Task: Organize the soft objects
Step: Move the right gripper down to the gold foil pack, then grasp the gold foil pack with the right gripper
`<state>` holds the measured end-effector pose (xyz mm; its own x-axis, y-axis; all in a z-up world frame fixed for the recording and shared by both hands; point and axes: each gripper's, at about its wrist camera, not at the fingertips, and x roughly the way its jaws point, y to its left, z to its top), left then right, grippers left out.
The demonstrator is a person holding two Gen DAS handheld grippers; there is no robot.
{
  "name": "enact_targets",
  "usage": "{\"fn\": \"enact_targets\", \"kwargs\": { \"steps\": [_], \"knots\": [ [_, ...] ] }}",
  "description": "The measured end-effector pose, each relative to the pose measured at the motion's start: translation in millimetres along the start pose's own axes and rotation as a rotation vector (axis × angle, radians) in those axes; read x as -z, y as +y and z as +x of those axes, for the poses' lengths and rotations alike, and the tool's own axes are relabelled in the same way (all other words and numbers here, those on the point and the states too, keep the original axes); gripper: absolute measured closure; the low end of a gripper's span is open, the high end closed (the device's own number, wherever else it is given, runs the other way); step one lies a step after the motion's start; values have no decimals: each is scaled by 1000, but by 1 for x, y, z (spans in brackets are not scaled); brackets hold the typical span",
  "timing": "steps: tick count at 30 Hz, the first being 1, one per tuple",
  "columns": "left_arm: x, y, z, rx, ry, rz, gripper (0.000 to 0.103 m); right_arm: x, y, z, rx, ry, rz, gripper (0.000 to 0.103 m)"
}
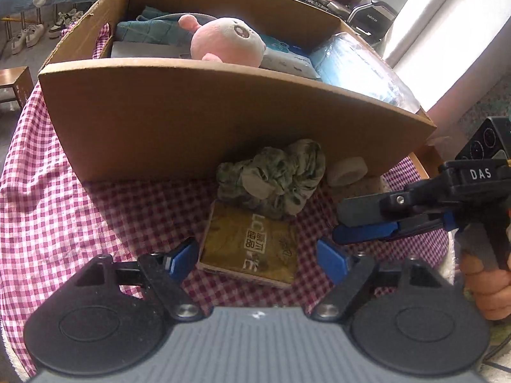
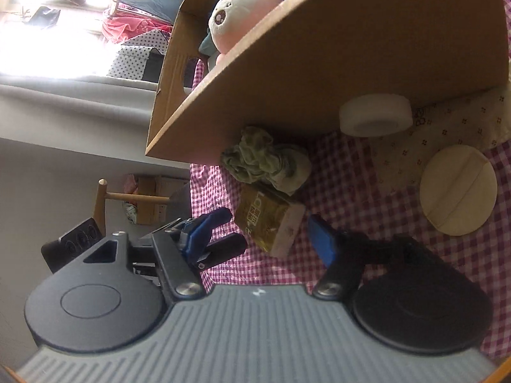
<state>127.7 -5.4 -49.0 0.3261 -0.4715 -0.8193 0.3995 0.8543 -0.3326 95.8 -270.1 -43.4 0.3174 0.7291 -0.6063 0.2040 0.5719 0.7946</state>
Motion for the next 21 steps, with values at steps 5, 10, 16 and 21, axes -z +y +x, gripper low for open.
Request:
{"fn": "enact_targets", "kwargs": {
  "steps": [5, 10, 16, 21],
  "knots": [
    [9, 0, 6, 61, 22, -33, 22, -1, -2, 24, 27, 34, 3, 45],
    [22, -7, -2, 139, 20, -13, 23, -1, 7, 24, 85, 9, -65, 46],
    [24, -18, 9, -9, 45, 105, 29, 1, 17, 38, 157, 9, -156, 53],
    [29, -34, 20, -83, 63, 194, 38, 5, 25, 51, 193, 7, -226, 64]
  ]
}}
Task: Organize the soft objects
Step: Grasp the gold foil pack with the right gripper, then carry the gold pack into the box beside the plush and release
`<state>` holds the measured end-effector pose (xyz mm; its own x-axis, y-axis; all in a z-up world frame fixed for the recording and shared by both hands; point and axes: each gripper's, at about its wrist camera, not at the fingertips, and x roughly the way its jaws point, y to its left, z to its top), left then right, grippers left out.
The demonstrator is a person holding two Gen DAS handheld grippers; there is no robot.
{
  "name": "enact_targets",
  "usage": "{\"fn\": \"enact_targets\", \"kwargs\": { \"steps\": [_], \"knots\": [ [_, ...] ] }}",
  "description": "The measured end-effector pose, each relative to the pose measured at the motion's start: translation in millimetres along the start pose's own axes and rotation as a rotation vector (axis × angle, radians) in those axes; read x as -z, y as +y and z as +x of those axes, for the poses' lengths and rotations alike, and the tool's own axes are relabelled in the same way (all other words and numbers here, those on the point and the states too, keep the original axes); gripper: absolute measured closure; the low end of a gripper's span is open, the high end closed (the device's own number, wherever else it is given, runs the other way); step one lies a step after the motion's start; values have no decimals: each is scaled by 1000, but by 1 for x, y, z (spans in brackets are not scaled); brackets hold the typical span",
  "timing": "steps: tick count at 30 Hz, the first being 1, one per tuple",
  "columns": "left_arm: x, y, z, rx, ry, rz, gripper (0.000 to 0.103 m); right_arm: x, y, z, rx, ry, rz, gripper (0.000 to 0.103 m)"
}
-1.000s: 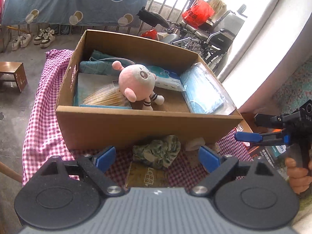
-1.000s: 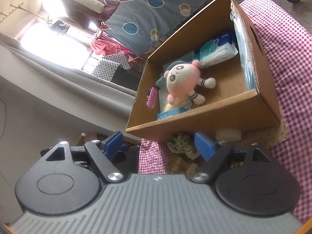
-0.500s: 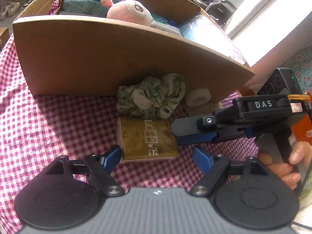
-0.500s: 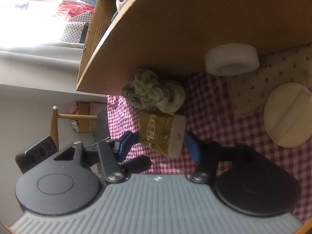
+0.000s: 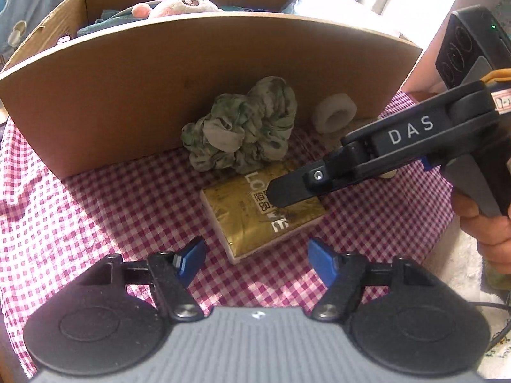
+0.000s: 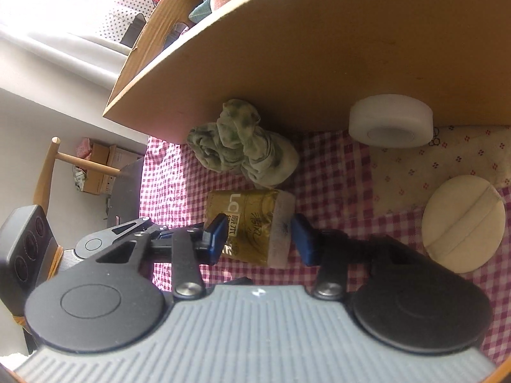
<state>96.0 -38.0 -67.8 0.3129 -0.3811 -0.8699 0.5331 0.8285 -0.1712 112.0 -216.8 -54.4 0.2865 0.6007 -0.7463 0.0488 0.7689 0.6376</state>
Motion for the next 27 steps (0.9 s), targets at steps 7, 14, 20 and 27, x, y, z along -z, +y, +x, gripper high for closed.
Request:
{"fn": "enact_targets", "kwargs": {
  "steps": [7, 14, 20, 27],
  "knots": [
    [0, -18, -2, -33, -4, -6, 48, 11, 13, -6, 24, -13, -77, 70],
    [0, -33, -53, -58, -96, 17, 47, 19, 40, -49, -34, -79, -142, 70],
    [-40, -40, -94, -75, -228, 89, 47, -8, 67, -101, -58, -212, -237, 70],
    [-134, -37, -84, -13, -268, 135, 47, -85, 63, -146, 18, -283, -254, 70]
  ]
}}
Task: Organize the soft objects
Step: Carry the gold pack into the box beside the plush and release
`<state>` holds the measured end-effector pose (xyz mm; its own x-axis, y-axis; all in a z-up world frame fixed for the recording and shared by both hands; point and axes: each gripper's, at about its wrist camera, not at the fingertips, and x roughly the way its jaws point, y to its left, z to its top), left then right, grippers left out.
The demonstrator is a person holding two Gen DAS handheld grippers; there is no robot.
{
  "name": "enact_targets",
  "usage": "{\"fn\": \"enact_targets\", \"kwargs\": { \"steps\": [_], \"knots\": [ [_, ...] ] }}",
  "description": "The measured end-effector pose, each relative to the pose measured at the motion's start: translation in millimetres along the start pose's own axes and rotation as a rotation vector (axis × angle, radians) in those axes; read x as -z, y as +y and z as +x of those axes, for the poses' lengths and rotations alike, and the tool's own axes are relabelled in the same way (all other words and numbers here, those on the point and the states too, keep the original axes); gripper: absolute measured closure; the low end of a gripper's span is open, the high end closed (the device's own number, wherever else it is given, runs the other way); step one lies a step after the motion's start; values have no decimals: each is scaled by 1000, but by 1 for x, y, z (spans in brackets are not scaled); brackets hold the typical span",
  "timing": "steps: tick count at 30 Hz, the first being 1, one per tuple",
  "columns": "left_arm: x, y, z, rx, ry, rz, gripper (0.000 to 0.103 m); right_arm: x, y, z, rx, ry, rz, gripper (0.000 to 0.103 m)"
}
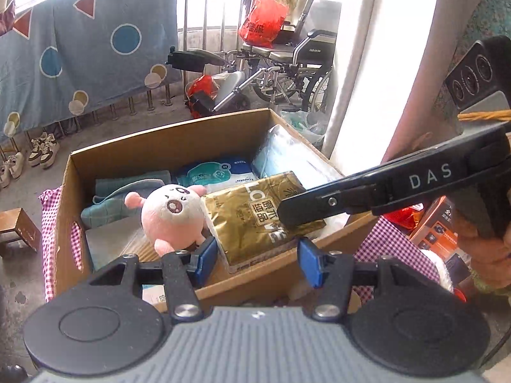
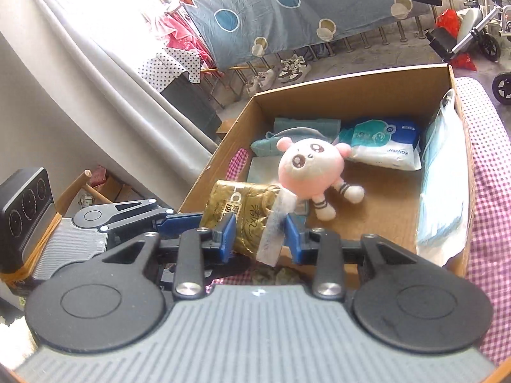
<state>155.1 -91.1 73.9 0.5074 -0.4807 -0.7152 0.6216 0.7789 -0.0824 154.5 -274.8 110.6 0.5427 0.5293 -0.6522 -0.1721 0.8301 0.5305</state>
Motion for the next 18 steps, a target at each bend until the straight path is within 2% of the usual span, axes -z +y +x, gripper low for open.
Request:
{"fn": "enact_targets", "kwargs": {
  "steps": [4, 9, 14, 18],
  "knots": [
    [-40, 14, 54, 55, 71, -23, 46, -47, -37, 19, 95, 60, 33, 70],
    [-63, 26, 128, 103, 197, -59, 47, -80, -77, 56, 204, 170, 58, 70],
    [-67, 33, 177, 144, 302, -93, 47, -90, -101, 96, 288, 287, 30, 70],
    [-67, 34, 200, 128, 349, -81, 47, -92, -103, 119, 334, 348, -26, 70]
  ]
}}
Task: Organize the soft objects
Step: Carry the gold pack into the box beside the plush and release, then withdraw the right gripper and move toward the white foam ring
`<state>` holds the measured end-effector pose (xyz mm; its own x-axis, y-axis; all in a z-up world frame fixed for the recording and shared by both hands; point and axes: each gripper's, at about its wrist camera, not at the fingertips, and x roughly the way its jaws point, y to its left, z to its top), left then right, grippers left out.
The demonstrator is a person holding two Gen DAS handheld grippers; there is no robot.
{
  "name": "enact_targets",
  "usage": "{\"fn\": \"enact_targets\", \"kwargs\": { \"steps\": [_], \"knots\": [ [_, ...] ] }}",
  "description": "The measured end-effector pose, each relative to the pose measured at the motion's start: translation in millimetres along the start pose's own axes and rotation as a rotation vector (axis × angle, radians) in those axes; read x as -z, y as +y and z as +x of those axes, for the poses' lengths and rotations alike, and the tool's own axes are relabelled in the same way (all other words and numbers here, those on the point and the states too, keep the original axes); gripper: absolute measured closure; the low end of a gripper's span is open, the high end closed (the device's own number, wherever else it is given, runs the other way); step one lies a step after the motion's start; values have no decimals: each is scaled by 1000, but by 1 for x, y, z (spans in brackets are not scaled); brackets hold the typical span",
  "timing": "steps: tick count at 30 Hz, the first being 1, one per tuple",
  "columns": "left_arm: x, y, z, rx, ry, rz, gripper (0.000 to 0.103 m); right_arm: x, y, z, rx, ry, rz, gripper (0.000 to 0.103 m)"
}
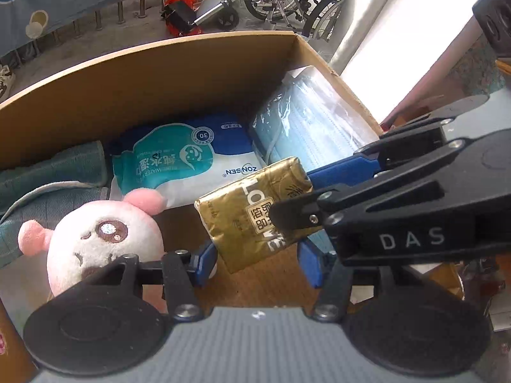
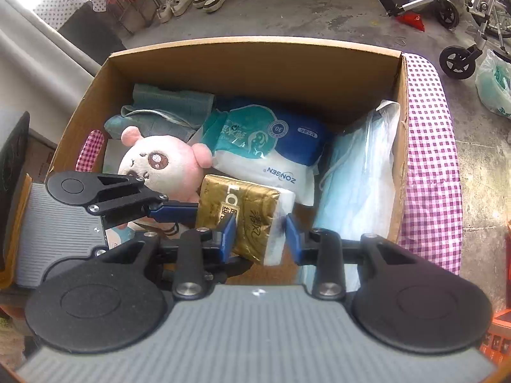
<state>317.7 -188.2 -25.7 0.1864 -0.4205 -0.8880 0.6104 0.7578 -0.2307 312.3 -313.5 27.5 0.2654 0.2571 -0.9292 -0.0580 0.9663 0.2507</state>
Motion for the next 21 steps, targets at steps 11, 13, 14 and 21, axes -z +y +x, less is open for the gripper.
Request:
{"fn": "enact_targets", "kwargs": {
  "steps": [11, 13, 14, 21],
  "knots": [
    [-7, 9, 17, -10, 60, -12, 38, -10, -3, 35, 5, 104, 8, 67],
    [-7, 10, 14, -5, 54, -18, 33, -10, -3, 38, 5, 116, 12, 64],
    [-7, 9, 11, -15, 46, -18, 29, -10, -2, 38, 9, 114, 11, 62],
    [-3, 9, -11, -41, 0, -32, 28, -16, 6, 23, 10, 50, -6, 54]
  ]
}}
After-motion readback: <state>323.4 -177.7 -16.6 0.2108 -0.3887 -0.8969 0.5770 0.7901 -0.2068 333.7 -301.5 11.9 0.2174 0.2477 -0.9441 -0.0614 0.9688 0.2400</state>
